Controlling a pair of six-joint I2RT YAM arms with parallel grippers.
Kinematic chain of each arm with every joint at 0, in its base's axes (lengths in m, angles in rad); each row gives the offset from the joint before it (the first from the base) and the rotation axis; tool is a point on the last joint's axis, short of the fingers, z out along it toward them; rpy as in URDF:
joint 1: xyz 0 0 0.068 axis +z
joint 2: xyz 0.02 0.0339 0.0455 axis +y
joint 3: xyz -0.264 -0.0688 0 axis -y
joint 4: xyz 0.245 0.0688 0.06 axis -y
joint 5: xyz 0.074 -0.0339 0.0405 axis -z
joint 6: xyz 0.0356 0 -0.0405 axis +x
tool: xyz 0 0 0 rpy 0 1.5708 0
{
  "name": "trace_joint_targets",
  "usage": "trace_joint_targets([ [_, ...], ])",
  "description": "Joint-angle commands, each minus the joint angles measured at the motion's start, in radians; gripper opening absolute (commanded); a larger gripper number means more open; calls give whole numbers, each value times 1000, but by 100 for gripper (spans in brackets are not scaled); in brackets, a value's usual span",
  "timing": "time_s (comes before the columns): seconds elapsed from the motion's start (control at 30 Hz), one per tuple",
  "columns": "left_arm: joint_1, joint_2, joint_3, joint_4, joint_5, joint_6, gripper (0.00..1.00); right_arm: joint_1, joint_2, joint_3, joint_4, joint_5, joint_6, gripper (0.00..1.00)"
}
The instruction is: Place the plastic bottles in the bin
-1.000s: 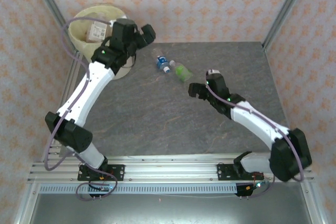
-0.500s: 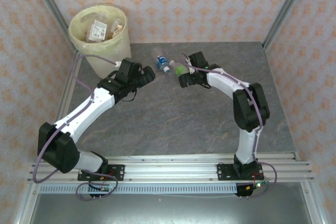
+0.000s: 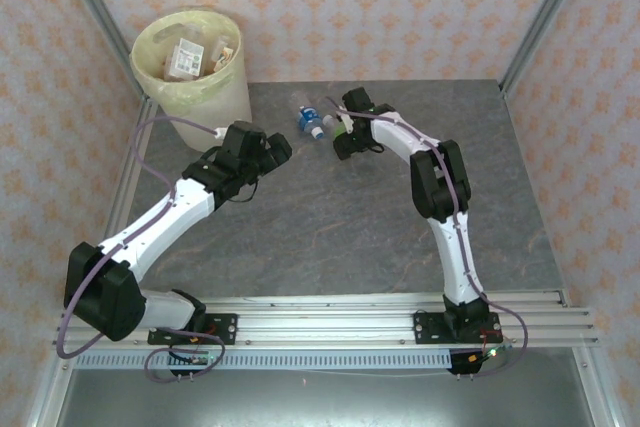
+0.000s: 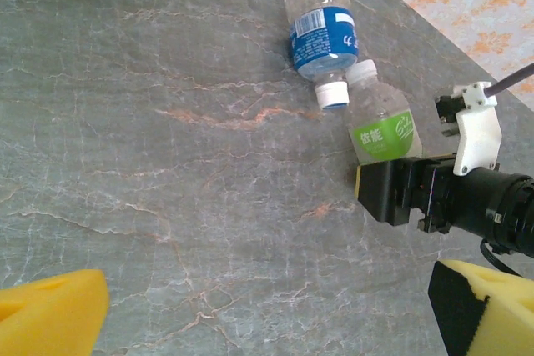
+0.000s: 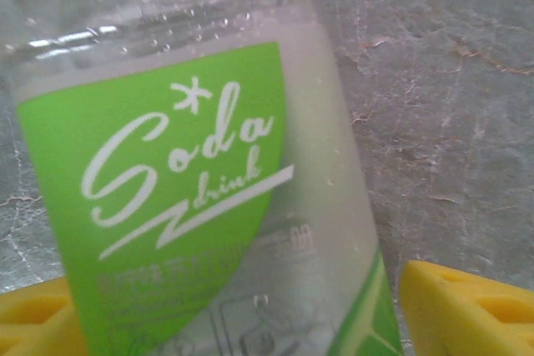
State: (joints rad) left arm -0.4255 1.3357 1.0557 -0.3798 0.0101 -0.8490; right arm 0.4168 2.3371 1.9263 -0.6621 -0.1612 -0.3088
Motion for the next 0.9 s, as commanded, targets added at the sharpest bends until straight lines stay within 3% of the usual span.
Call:
trace_joint_targets([
  [0.0, 1, -13, -26, 26, -51, -20, 100, -3, -5, 10, -58, -5, -7, 71],
  [0.13, 1, 0, -21, 37, -35, -15, 100, -3, -58, -41, -43, 18, 8, 56],
  [0.27, 1, 17, -12, 65, 7, -10, 100, -3, -161, -161, 8, 37, 21, 48],
  [0.53, -8, 93, 43, 137, 162, 27, 100, -2, -459, -467, 140, 28, 111, 43],
  [0.7, -40, 112, 106, 30, 68, 37, 100, -3, -683, -710, 237, -2, 198, 42],
  [0.87, -75, 134, 141, 74, 138, 113, 100, 6, -872, -878, 271, -55, 271, 41],
])
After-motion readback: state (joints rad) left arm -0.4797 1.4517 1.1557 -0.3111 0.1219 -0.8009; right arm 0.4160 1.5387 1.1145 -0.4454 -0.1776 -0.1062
